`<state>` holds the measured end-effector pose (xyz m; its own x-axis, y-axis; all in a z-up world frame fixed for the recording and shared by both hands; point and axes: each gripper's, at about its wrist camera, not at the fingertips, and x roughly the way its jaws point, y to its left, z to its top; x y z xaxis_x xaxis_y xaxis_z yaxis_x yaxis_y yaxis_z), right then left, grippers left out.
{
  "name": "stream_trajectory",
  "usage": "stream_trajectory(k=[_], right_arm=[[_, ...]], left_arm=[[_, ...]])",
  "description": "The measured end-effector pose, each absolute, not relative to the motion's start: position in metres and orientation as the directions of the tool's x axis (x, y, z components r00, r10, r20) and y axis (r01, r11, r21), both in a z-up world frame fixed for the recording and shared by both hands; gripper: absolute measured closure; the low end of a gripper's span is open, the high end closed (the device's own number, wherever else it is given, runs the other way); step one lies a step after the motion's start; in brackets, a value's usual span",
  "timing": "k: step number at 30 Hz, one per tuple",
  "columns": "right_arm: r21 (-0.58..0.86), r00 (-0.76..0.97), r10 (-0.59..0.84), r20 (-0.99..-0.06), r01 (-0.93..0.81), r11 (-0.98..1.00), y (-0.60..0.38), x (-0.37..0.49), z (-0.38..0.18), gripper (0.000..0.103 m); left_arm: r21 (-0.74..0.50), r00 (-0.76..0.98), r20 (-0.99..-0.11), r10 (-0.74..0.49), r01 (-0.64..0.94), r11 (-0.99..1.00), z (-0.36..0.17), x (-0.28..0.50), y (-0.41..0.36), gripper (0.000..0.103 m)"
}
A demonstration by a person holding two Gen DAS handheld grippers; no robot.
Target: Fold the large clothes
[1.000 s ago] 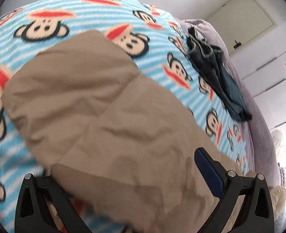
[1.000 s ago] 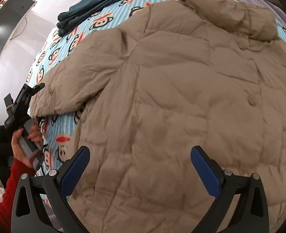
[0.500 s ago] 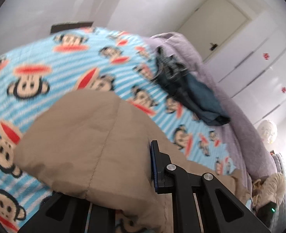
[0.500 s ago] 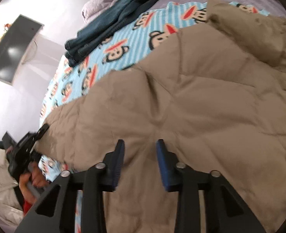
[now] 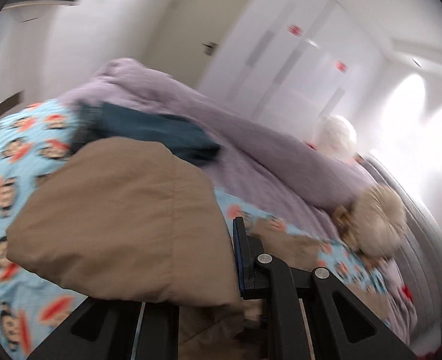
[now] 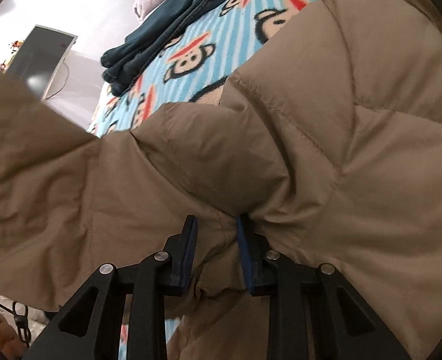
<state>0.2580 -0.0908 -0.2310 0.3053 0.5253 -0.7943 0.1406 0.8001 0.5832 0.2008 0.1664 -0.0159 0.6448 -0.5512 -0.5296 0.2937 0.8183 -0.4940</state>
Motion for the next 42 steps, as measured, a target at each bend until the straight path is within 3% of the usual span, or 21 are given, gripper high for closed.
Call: stream_trajectory(k=[7,11,15,16,17,18,19,22,25,27,31,34,39,40,41,42], right_arm=[[0.561,0.425,0.428,-0.798,0.260,0.786,-0.188,0.189,-0.186,0.072],[0.470,0.460,0.278,-0.843,0.380,0.797,-0.261,0.137,-0.172,0.072],[0.406,0.449,0.188,-0.874,0.460,0.790,-0.307,0.106,-0.170,0.072],[0.399,0.443,0.177,-0.879,0.480,0.781,-0.317,0.099,-0.172,0.072],[0.397,0.440,0.172,-0.882,0.494,0.774,-0.324,0.096,-0.173,0.072],[0.397,0.438,0.170,-0.883,0.504,0.767,-0.327,0.095,-0.175,0.072],[0.400,0.439,0.169,-0.883,0.511,0.761,-0.331,0.093,-0.176,0.072],[0.410,0.444,0.173,-0.879,0.520,0.749,-0.338,0.089,-0.176,0.066],[0.403,0.444,0.166,-0.881,0.518,0.754,-0.337,0.086,-0.173,0.042],[0.387,0.449,0.147,-0.882,0.509,0.769,-0.330,0.091,-0.164,0.021],[0.376,0.472,0.136,-0.871,0.464,0.802,-0.316,0.092,-0.150,0.019],[0.427,0.473,0.190,-0.860,0.464,0.776,-0.311,0.099,-0.157,0.014],[0.589,0.524,0.296,-0.799,0.579,0.564,-0.339,0.097,-0.191,0.014],[0.602,0.535,0.298,-0.791,0.589,0.539,-0.340,0.092,-0.193,0.016],[0.622,0.551,0.303,-0.777,0.599,0.505,-0.344,0.096,-0.197,0.035],[0.630,0.557,0.307,-0.772,0.604,0.488,-0.347,0.098,-0.200,0.083]], left_arm=[[-0.398,0.469,-0.605,-0.644,0.522,0.754,-0.033,0.199,0.026,0.087],[-0.152,0.444,-0.718,-0.536,0.652,0.743,-0.076,0.177,-0.062,0.087],[-0.015,0.403,-0.805,-0.436,0.721,0.693,-0.123,0.153,-0.113,0.086],[0.012,0.395,-0.822,-0.409,0.731,0.682,-0.133,0.150,-0.119,0.082],[0.036,0.398,-0.833,-0.385,0.733,0.680,-0.139,0.145,-0.123,0.053],[0.057,0.408,-0.837,-0.365,0.728,0.683,-0.143,0.143,-0.124,0.016],[0.061,0.420,-0.830,-0.367,0.722,0.689,-0.144,0.135,-0.118,0.006],[0.042,0.415,-0.824,-0.386,0.724,0.689,-0.134,0.129,-0.112,0.004],[0.015,0.437,-0.802,-0.407,0.697,0.717,-0.114,0.121,-0.087,0.004],[-0.016,0.468,-0.776,-0.422,0.656,0.755,-0.097,0.124,-0.060,0.004],[-0.083,0.521,-0.774,-0.359,0.479,0.874,-0.081,0.160,0.010,0.004],[-0.206,0.478,-0.815,-0.327,0.288,0.935,-0.094,0.204,0.072,0.004],[-0.483,0.327,-0.819,-0.471,0.046,0.874,-0.145,0.257,0.141,0.004],[-0.508,0.310,-0.817,-0.487,0.015,0.861,-0.154,0.262,0.145,0.004],[-0.523,0.302,-0.814,-0.496,-0.009,0.852,-0.162,0.265,0.147,0.008],[-0.525,0.300,-0.814,-0.497,-0.016,0.851,-0.167,0.265,0.145,0.024]])
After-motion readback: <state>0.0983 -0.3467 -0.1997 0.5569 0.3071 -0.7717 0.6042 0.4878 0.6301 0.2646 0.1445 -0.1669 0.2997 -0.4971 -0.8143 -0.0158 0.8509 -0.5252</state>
